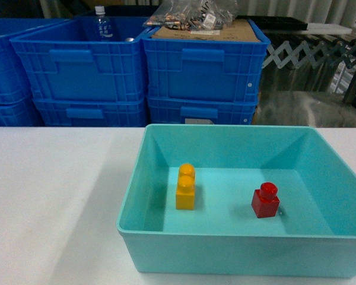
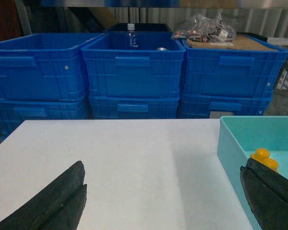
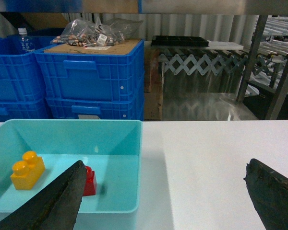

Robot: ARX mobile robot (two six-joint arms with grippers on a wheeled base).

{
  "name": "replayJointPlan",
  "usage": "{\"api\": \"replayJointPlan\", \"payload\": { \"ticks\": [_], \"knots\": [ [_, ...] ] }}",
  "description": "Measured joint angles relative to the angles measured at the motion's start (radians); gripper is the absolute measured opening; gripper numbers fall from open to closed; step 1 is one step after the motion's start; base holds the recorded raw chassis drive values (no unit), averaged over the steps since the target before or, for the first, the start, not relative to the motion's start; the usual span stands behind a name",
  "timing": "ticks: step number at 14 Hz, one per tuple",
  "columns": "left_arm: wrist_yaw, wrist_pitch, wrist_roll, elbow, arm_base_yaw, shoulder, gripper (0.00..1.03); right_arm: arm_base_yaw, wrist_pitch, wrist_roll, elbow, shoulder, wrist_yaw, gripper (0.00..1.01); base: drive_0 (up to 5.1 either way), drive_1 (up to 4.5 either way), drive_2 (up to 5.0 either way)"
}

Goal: Pick red block from blue box to shelf

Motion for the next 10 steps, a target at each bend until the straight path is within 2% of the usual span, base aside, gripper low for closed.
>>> {"api": "replayJointPlan", "payload": {
  "ticks": [10],
  "knots": [
    [0.0,0.0,0.0,0.0,0.0,0.0,0.98,0.0,0.0,0.0,0.0,0.0,0.0,0.98,0.0,0.0,0.0]
  ]
}}
